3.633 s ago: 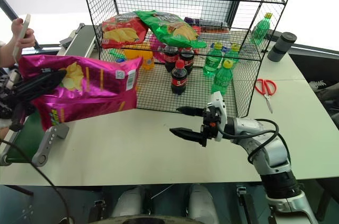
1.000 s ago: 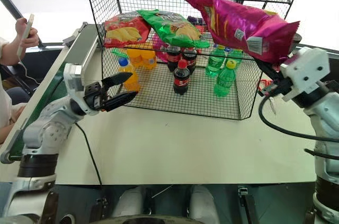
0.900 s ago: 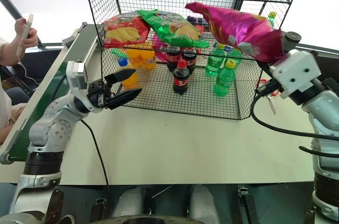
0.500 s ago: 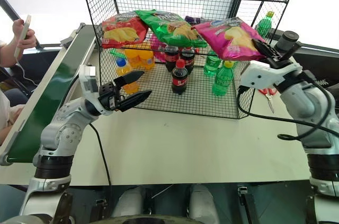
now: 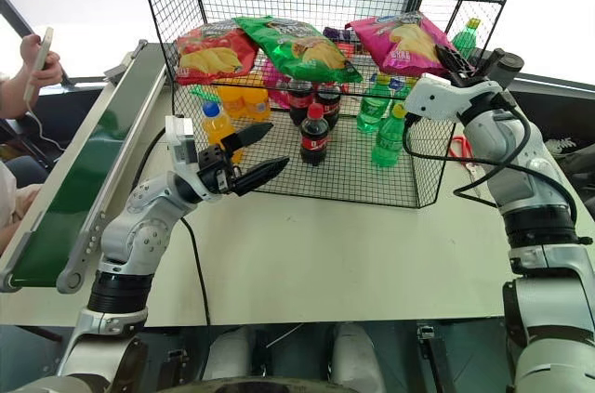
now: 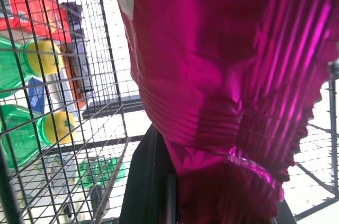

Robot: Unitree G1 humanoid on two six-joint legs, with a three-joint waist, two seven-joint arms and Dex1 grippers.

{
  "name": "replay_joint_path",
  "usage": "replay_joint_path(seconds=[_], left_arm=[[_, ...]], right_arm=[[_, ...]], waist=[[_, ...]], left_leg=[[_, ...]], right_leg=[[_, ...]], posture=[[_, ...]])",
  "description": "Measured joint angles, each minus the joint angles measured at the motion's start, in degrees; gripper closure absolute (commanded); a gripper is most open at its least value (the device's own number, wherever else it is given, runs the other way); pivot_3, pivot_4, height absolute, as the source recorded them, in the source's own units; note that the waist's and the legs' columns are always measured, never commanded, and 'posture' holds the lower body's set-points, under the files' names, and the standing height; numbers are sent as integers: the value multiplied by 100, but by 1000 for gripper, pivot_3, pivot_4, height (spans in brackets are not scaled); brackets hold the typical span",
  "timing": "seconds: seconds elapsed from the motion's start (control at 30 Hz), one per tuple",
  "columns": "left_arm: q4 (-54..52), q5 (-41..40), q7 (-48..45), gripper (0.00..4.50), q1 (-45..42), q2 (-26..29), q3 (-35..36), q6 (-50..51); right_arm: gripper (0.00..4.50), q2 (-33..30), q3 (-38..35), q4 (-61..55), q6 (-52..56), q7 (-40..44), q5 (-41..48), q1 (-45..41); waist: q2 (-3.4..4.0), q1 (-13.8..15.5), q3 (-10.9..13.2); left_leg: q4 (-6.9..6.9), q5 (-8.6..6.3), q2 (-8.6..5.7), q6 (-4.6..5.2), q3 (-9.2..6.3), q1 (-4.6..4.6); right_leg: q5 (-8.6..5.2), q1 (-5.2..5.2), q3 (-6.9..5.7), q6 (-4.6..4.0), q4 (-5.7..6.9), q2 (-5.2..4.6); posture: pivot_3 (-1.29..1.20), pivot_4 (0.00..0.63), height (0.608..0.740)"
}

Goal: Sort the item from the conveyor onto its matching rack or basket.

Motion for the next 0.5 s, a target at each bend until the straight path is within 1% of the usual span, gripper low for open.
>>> replay_joint_path(seconds=[0.03, 0.1, 0.13, 0.2, 0.23, 0.27, 0.3, 0.33, 0.4, 0.5], left_arm=[[0, 11, 20, 0, 0, -10, -23, -1], [-1, 12, 47, 0, 0, -43, -53, -3], [-1, 14, 58, 0, 0, -63, -82, -4], [-10, 22, 82, 0, 18, -76, -110, -26], [-23, 24, 85, 0, 46, -76, -127, -44], [-30, 29, 90, 0, 69, -83, -139, -58], [-38, 37, 98, 0, 85, -87, -143, -67], [-51, 49, 105, 0, 103, -87, -146, -75], [-80, 80, 123, 0, 137, -88, -155, -98], [-86, 128, 144, 0, 164, -106, -174, -114]], right_arm=[[4359, 5, 21, 129, -30, -19, 3, -89], [3310, 4, 92, 246, -110, -27, 22, -216], [2975, 4, 101, 270, -131, -17, 70, -249], [2008, 0, 103, 276, -153, 55, 121, -264], [1466, -3, 105, 277, -151, 121, 148, -262], [1033, -6, 108, 277, -137, 211, 197, -258], [447, -17, 108, 272, -111, 315, 257, -257], [35, -39, 107, 267, -85, 442, 326, -256], [35, -101, 53, 151, -34, 766, 584, -254], [35, -125, -102, -131, 206, 1470, 1164, -142]], waist=[[1, -1, 1], [2, -6, 2], [3, -6, 2], [3, -6, 2], [3, -6, 2], [3, -6, 2], [3, -6, 2], [3, -6, 2], [3, -4, 2], [3, -1, 2]], left_leg=[[0, 0, 0, 0, 1, 0], [0, 1, 1, -1, 1, 0], [0, 1, 1, -1, 1, 0], [0, 1, 1, -1, 1, 1], [0, 1, 1, -1, 1, 1], [0, 1, 2, -1, 1, 1], [0, 1, 2, -1, 1, 1], [0, 1, 2, -1, 1, 1], [0, 1, 2, -1, -1, 3], [0, 1, 2, -1, -3, 3]], right_leg=[[0, -1, 0, 0, 0, 0], [0, -1, 0, 0, 1, 0], [0, -1, 0, 0, 1, 0], [0, 1, 0, 0, 1, 0], [0, 1, 0, 0, 1, 0], [0, 0, 0, 1, 1, 0], [0, 0, 0, 1, 1, 0], [0, 0, 0, 1, 1, 0], [0, 3, 0, 1, 1, 0], [0, 4, -1, 1, 1, 0]], posture=[[0, 150, 726], [0, 150, 726], [0, 150, 726], [0, 150, 726], [0, 150, 726], [0, 150, 726], [0, 150, 726], [0, 150, 726], [0, 150, 726], [0, 150, 726]])
